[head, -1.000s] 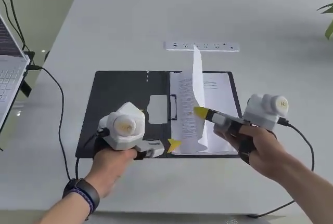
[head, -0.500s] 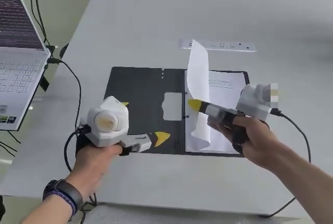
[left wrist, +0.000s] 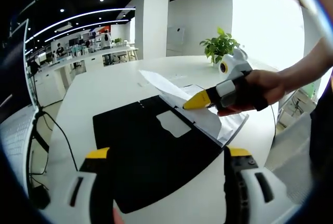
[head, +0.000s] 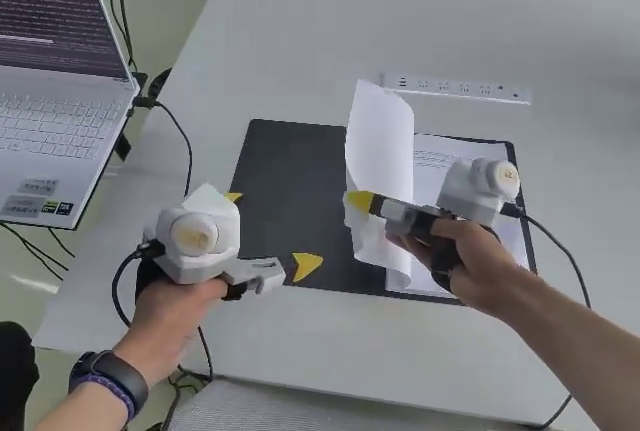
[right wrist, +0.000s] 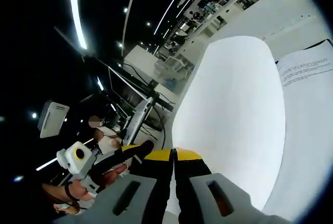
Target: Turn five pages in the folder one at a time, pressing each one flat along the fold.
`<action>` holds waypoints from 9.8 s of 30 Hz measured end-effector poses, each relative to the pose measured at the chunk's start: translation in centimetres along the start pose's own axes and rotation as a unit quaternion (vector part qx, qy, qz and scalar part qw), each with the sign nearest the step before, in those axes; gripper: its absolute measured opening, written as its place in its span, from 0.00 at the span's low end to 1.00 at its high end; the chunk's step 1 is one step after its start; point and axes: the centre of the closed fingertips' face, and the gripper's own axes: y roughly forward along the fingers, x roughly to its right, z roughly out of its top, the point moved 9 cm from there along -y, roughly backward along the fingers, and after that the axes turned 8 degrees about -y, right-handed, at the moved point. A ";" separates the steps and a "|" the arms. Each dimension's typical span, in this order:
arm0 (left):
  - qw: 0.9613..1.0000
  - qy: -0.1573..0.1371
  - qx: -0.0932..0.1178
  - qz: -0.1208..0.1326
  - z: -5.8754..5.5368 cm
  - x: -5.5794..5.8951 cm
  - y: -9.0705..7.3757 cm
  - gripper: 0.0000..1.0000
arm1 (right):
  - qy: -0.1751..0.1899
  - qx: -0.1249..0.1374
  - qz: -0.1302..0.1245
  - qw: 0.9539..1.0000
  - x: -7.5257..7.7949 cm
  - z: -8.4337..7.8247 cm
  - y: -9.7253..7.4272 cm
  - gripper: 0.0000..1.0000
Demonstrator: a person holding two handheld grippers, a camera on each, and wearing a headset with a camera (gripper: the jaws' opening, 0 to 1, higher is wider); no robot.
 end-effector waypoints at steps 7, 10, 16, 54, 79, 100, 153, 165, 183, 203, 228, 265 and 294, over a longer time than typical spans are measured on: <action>1.000 -0.012 0.004 0.005 -0.6 -0.5 -0.5 0.88 | 0.002 -0.025 0.006 1.000 -0.9 -0.7 3.1 0.00; 1.000 -0.022 0.002 0.012 -1.1 -0.9 -0.6 0.88 | -0.005 -0.044 0.005 0.999 -1.2 -1.5 4.2 0.00; 0.999 -0.038 0.003 0.015 -1.7 -1.2 -0.8 0.87 | 0.027 -0.065 -0.016 0.997 1.1 -3.4 5.8 0.00; 0.998 -0.064 -0.019 0.017 -3.6 -1.1 -0.7 0.88 | 0.045 -0.087 -0.046 0.994 4.4 -6.1 9.1 0.13; 0.998 -0.052 -0.039 -0.024 -2.8 -0.9 2.6 0.37 | 0.036 -0.058 0.022 0.997 2.9 -3.4 7.7 0.45; 0.993 -0.001 -0.119 -0.026 -6.5 -0.8 6.9 0.00 | 0.038 0.004 -0.034 0.999 4.4 -1.1 0.0 0.43; 0.993 -0.011 -0.113 -0.018 -7.2 -0.8 7.0 0.00 | -0.069 0.019 -0.098 0.993 11.9 1.2 -2.4 0.00; 0.994 -0.013 -0.110 -0.014 -7.2 -0.7 7.0 0.00 | -0.057 0.018 -0.097 0.993 12.7 1.9 -1.9 0.00; 0.994 -0.025 -0.101 -0.015 -7.4 -0.9 7.1 0.00 | -0.004 0.067 -0.131 0.989 14.7 5.3 0.7 0.00; 0.994 -0.055 -0.092 -0.010 -6.8 -0.1 6.2 0.00 | 0.047 0.164 -0.187 0.967 19.0 8.3 3.0 0.00; 0.994 -0.071 -0.086 -0.009 -6.5 0.1 5.9 0.00 | 0.019 0.121 -0.121 0.985 16.8 5.1 1.3 0.00; 0.993 -0.047 -0.104 -0.013 -7.0 -0.6 6.8 0.00 | 0.008 0.086 -0.070 0.994 10.7 -2.2 -3.9 0.00; 0.994 -0.035 -0.104 -0.008 -7.4 -0.8 7.1 0.00 | -0.029 0.003 -0.053 0.998 5.9 -8.5 -7.3 0.00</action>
